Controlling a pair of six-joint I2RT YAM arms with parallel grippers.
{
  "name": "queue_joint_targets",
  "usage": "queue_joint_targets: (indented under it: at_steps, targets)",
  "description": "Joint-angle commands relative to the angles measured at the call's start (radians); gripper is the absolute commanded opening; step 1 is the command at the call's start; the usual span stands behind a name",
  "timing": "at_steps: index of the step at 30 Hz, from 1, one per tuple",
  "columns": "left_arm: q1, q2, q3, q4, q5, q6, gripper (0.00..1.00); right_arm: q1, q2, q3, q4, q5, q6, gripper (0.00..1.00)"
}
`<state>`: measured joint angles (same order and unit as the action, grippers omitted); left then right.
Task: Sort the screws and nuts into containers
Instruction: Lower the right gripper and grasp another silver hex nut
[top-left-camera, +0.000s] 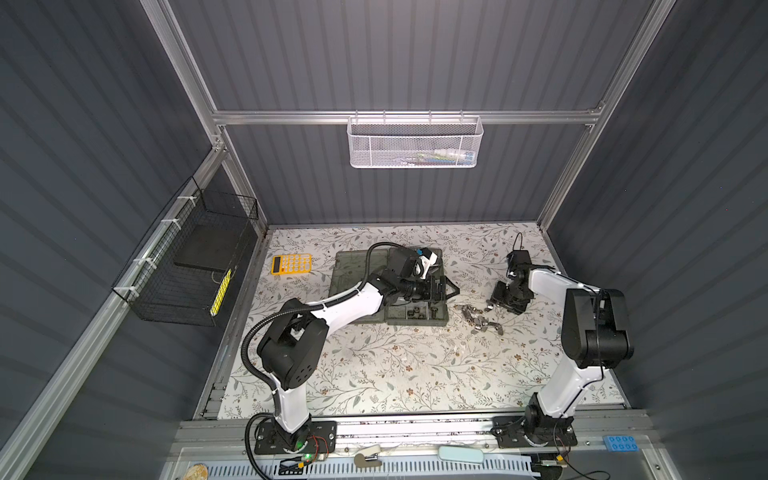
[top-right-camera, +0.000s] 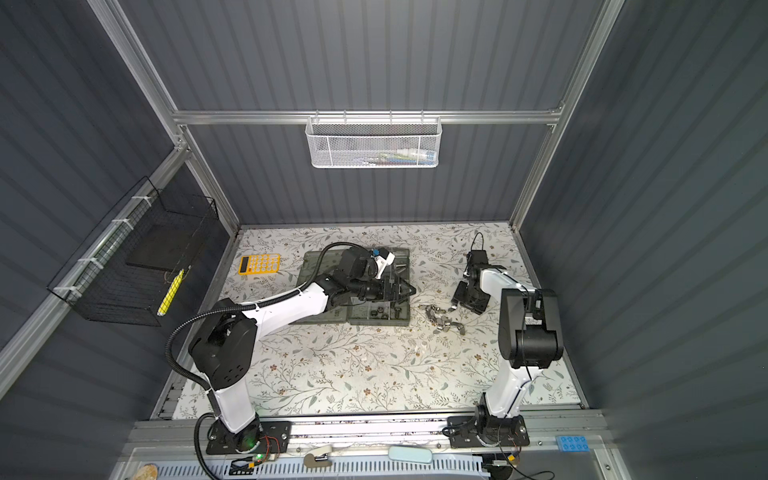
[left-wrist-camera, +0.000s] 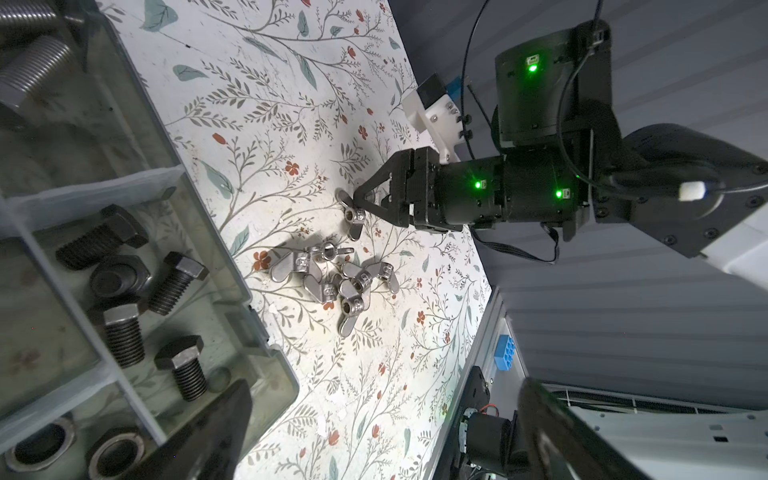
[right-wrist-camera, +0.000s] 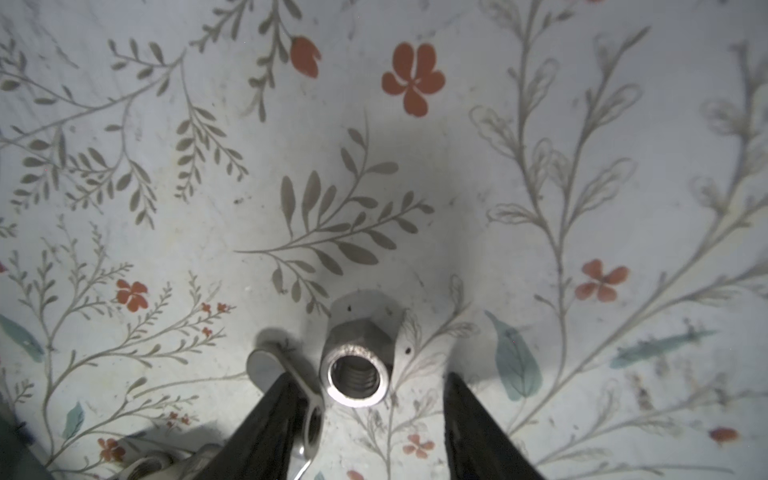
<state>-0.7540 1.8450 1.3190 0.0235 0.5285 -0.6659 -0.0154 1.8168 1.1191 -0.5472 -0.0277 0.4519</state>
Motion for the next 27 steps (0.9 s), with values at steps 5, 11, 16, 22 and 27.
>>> queue_joint_targets:
  at_steps: [5,11,16,22,27]
  targets:
    - [-0.007,0.025,0.045,0.005,0.031,0.002,1.0,-0.01,0.045,0.04,-0.02,0.005,-0.022,0.46]
    - [-0.007,0.029,0.045,-0.005,0.031,0.009,1.0,-0.012,0.052,0.045,-0.022,0.002,-0.025,0.34]
    - [-0.007,0.027,0.045,-0.006,0.03,0.007,1.0,-0.012,0.044,0.035,-0.019,-0.006,-0.027,0.25]
    - [-0.007,0.012,0.038,-0.015,0.022,0.012,1.0,-0.012,0.015,0.025,-0.023,-0.02,-0.029,0.2]
    - [-0.007,-0.005,0.026,-0.02,0.017,0.016,1.0,-0.012,-0.037,0.018,-0.026,-0.06,-0.02,0.18]
